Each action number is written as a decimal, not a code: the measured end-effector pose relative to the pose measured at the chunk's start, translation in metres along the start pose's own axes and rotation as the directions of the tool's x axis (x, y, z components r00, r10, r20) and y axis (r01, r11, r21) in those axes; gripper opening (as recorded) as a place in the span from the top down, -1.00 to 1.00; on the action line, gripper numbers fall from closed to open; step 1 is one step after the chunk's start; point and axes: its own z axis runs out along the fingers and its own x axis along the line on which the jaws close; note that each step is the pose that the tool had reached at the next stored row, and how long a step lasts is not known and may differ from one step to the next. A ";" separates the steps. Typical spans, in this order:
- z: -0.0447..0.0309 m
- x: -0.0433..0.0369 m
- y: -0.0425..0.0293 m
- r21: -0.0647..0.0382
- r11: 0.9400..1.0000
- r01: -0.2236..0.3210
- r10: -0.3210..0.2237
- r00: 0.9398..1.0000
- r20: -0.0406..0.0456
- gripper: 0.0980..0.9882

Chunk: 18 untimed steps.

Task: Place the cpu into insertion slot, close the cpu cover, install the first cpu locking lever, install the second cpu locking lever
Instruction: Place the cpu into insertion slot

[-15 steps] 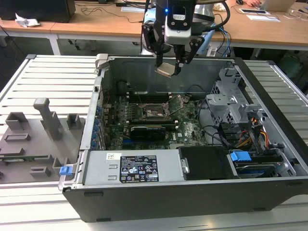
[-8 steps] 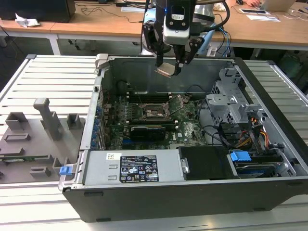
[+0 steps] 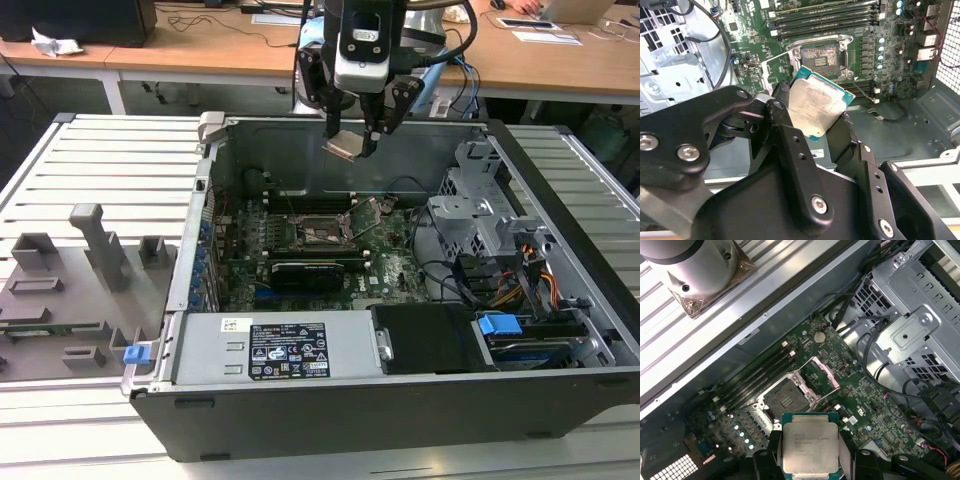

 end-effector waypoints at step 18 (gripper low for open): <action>0.0000 0.0000 0.0000 -0.003 0.994 -0.109 0.109 0.994 0.010 0.01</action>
